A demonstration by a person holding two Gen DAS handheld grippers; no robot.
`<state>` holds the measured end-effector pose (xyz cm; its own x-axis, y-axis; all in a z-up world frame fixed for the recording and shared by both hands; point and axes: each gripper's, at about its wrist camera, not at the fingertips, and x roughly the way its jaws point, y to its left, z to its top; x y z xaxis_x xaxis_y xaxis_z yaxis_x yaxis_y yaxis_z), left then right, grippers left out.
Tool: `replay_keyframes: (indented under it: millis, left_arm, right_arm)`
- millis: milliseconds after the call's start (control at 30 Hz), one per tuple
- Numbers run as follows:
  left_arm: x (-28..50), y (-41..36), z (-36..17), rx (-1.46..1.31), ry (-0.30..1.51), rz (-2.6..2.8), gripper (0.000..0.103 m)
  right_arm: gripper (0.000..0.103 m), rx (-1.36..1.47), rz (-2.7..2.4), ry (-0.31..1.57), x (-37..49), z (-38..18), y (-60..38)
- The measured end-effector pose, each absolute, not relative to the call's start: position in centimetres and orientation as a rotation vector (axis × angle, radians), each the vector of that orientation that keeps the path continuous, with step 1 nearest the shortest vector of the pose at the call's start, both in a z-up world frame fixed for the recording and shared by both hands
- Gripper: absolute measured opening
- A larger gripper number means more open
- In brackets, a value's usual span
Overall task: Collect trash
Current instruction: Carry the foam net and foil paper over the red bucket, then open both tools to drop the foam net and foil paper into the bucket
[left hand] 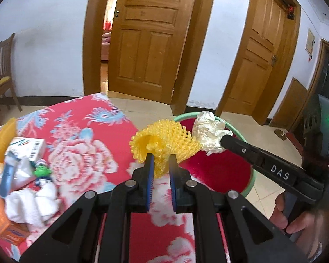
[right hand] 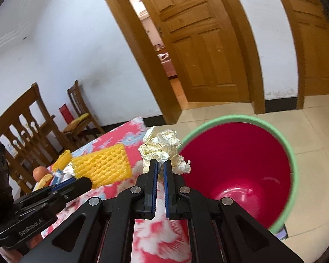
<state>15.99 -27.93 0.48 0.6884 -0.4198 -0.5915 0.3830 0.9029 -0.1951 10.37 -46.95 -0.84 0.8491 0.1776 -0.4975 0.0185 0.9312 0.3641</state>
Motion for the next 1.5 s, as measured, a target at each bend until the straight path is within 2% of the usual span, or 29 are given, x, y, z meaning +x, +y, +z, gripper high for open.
replay_keyframes:
  millis: [467, 833, 867, 933, 967, 1000, 1067, 1100, 1200, 1500]
  left_arm:
    - [15.7, -35.4, -0.5, 0.002, 0.709, -0.551, 0.012]
    - [16.0, -37.1, -1.5, -0.012, 0.738, -0.571, 0.013]
    - [16.0, -37.2, -1.6, -0.008, 0.739, -0.558, 0.015]
    - [16.1, -37.3, -1.8, -0.006, 0.751, -0.546, 0.033]
    - [16.2, -37.3, -1.9, -0.008, 0.755, -0.548, 0.047]
    - [16.1, -37.3, -1.8, -0.01, 0.753, -0.55, 0.053]
    - [15.9, -37.2, -1.6, -0.012, 0.738, -0.553, 0.057]
    - [15.9, -37.2, -1.6, -0.011, 0.734, -0.55, 0.063]
    - [15.8, -37.0, -1.5, -0.02, 0.729, -0.55, 0.069]
    - [15.9, -37.0, -1.7, -0.027, 0.751, -0.536, 0.07]
  right_arm:
    - [0.005, 0.414, -0.016, 0.543, 6.5, -1.5, -53.6]
    - [0.005, 0.413, -0.05, 0.56, 5.6, -2.0, -54.7]
    - [0.005, 0.407, -0.056, 0.564, 5.7, -2.0, -54.6]
    - [0.005, 0.399, -0.061, 0.569, 5.7, -2.1, -54.6]
    - [0.006, 0.398, -0.062, 0.57, 5.7, -2.2, -54.7]
    - [0.006, 0.4, -0.061, 0.572, 5.7, -2.2, -54.6]
    - [0.006, 0.4, -0.063, 0.576, 5.9, -2.2, -54.5]
    - [0.006, 0.399, -0.063, 0.578, 5.9, -2.3, -54.5]
    - [0.006, 0.396, -0.061, 0.578, 5.9, -2.3, -54.5]
    - [0.006, 0.384, -0.051, 0.591, 6.0, -2.6, -54.4]
